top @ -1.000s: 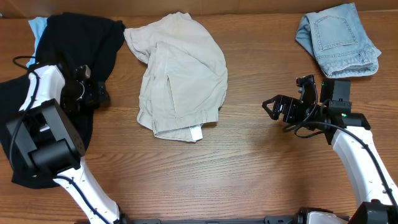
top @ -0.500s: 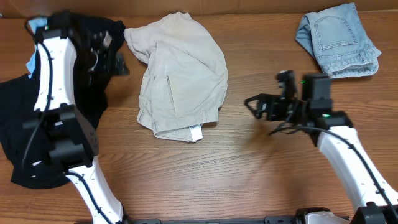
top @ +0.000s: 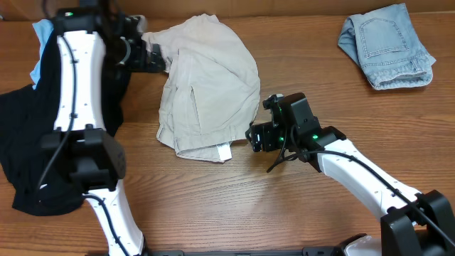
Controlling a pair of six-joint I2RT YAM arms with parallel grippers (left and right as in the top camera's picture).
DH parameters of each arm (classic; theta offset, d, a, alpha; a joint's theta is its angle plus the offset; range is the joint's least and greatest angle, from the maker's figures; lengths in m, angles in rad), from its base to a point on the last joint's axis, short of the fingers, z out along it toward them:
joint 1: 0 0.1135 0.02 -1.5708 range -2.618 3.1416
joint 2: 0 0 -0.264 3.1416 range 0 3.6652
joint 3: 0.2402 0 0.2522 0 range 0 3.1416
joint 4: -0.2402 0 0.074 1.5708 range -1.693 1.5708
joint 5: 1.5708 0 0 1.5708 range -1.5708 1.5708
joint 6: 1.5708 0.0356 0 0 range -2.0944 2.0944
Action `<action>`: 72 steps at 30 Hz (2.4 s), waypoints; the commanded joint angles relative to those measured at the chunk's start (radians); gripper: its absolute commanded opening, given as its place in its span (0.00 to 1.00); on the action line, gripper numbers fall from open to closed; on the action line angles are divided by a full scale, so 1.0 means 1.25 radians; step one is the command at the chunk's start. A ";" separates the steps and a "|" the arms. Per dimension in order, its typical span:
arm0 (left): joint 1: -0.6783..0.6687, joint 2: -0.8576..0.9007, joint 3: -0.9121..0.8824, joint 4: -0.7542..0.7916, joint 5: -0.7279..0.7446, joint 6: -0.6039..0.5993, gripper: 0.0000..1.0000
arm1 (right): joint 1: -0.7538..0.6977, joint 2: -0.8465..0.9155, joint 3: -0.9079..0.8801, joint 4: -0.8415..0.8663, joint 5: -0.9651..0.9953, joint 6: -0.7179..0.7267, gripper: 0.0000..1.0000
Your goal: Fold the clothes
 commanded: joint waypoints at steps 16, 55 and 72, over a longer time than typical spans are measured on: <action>-0.140 -0.005 -0.336 0.042 -0.057 -0.111 0.87 | -0.090 -0.007 0.049 -0.121 0.028 0.097 0.87; -0.175 -0.016 -0.395 0.060 -0.140 -0.197 0.04 | -0.243 -0.007 0.049 -0.146 -0.035 0.096 0.87; -0.459 -0.011 -0.049 0.154 0.031 -0.117 0.04 | -0.378 -0.103 0.265 -0.378 -0.101 0.066 0.88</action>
